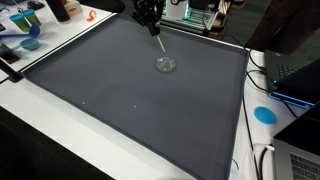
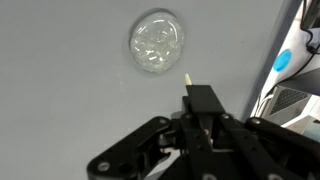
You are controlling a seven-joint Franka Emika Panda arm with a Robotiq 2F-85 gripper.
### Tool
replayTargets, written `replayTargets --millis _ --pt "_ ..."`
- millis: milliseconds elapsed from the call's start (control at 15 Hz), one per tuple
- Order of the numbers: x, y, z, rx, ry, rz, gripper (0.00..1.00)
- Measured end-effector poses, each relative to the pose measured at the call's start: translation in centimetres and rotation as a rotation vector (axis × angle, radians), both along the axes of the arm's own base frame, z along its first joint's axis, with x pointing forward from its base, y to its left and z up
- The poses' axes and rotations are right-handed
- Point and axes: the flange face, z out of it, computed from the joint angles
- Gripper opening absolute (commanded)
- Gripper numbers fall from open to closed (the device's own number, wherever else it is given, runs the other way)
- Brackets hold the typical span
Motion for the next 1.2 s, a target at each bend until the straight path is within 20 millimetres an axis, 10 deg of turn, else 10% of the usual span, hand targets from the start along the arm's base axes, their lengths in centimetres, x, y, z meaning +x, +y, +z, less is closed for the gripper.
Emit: replayTargets --millis 1200 --pt "1.9 10.7 7.1 -0.453 0.145 0.003 0.03"
